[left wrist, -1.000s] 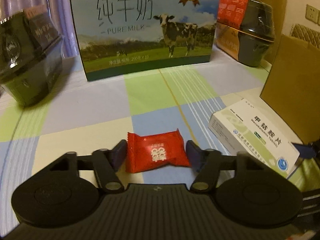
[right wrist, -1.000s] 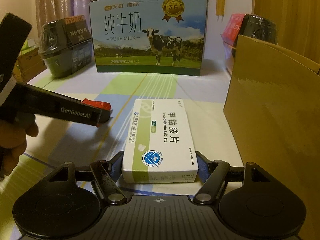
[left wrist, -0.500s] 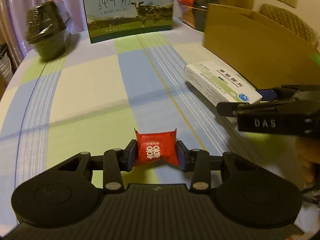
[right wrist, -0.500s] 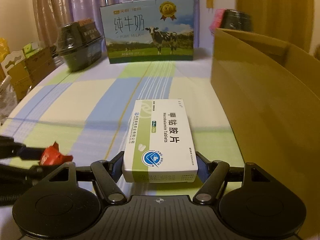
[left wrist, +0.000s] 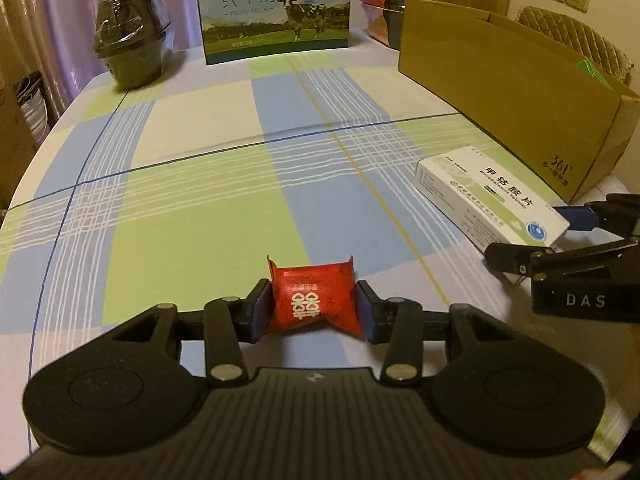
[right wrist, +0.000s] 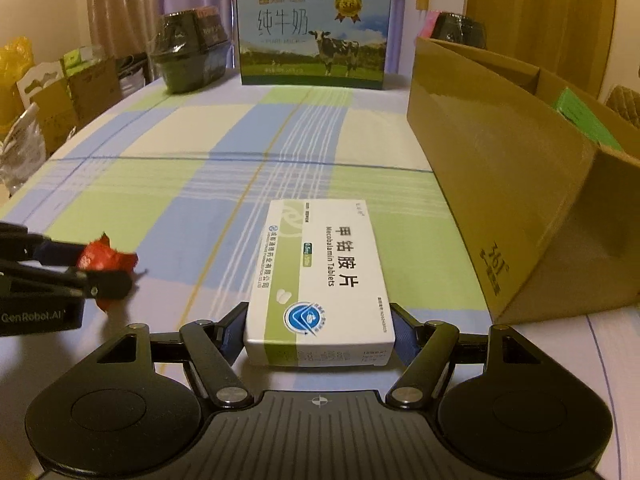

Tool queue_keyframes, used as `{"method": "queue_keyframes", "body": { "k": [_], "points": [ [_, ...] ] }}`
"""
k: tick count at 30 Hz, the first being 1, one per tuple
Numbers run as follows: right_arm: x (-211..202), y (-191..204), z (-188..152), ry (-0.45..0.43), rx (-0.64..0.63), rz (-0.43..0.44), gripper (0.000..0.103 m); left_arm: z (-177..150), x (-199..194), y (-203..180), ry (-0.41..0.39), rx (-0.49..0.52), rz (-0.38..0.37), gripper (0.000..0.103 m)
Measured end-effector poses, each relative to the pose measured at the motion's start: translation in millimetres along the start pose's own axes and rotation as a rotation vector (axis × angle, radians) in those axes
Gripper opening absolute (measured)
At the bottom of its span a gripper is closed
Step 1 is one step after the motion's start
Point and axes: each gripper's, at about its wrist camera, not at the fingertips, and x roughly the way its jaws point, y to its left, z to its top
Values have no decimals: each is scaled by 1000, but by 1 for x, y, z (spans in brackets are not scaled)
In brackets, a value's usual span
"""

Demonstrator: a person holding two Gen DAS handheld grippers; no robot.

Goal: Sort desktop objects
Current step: 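Carry the red candy packet and tablets box toward the cardboard box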

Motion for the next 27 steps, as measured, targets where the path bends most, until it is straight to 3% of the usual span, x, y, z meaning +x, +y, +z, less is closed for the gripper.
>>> {"method": "queue_keyframes", "body": {
  "k": [6,11,15,17,21,27],
  "points": [
    [5,-4,2,-15,-6,-11,82,-2,1,7,-2,-37,9,48],
    [14,-8,10,-18,8,10,82,-3,1,7,-7,-43,8,48],
    [20,-10,20,-3,27,15,81,-3,1,7,-6,-47,13,46],
    [22,-8,23,12,11,25,68,-3,0,6,-10,-44,14,42],
    [16,-6,21,21,16,21,68,-4,-1,4,-14,-39,23,36],
    [-17,-6,18,-13,40,26,68,-9,-10,-2,-6,-66,20,34]
  ]
}}
